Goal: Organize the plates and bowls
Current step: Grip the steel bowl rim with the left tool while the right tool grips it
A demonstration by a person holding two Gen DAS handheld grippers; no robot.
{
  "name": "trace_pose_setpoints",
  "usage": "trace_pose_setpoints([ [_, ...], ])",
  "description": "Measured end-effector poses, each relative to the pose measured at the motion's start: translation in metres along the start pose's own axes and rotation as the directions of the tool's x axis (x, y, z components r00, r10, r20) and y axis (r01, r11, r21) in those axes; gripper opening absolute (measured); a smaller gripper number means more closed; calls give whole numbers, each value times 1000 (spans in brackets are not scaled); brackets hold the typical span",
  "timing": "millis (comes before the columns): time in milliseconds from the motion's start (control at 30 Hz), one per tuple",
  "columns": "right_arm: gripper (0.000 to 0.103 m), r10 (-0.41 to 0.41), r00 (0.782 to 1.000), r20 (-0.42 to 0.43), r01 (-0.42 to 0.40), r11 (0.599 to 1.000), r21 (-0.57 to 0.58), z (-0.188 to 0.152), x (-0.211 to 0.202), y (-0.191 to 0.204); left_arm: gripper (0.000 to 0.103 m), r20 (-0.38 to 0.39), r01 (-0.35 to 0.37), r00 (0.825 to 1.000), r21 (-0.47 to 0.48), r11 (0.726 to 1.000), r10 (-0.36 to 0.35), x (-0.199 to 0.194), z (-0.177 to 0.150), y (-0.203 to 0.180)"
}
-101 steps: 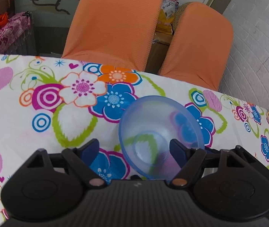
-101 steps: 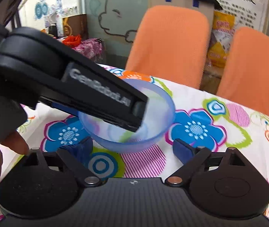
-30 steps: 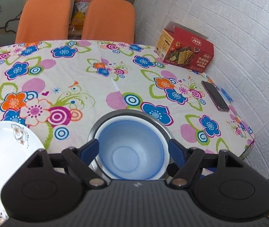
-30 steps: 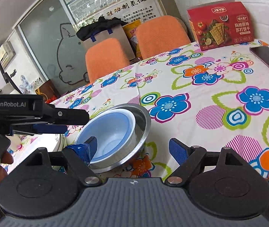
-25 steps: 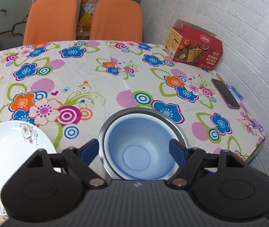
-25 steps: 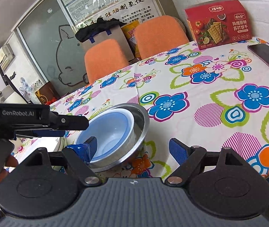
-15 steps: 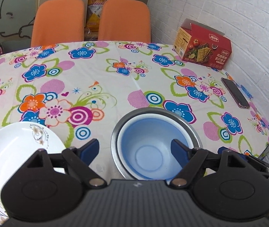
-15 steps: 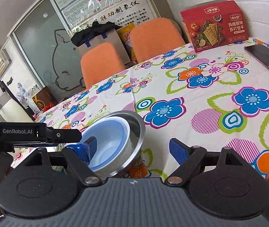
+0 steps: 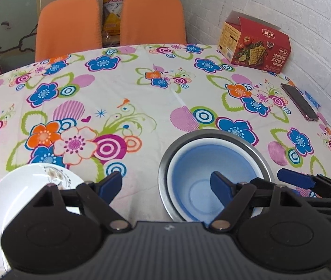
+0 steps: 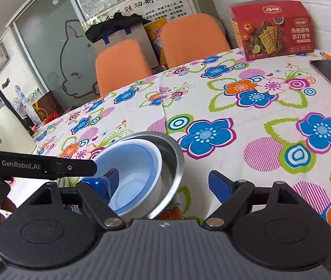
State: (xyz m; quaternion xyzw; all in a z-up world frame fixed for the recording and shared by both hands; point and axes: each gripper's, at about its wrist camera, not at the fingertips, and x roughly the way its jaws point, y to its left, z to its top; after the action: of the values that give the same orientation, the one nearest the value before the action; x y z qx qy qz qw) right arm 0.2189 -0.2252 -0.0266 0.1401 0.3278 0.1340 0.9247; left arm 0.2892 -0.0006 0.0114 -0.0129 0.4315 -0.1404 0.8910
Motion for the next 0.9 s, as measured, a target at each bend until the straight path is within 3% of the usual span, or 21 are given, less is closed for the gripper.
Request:
trace_pose_setpoints([
  [333,71,-46,996,-75,36,992,-122,5,29,11,80,-63,-26,998,49,998,29,31,5,-5],
  [500,71,-136,990,-31,129,979,-159,9,24,5,80,-81,-20,996,41,999,23,41,8,-4],
  [700,71,-99,993,-70,83,976,-203,5,31,15,80,-89,-14,996,28,1000,16,45,8,-3],
  [900,71,-182,981,-58,162,952,-258,9,38,17,80,-74,-26,997,36,999,29,38,9,1],
])
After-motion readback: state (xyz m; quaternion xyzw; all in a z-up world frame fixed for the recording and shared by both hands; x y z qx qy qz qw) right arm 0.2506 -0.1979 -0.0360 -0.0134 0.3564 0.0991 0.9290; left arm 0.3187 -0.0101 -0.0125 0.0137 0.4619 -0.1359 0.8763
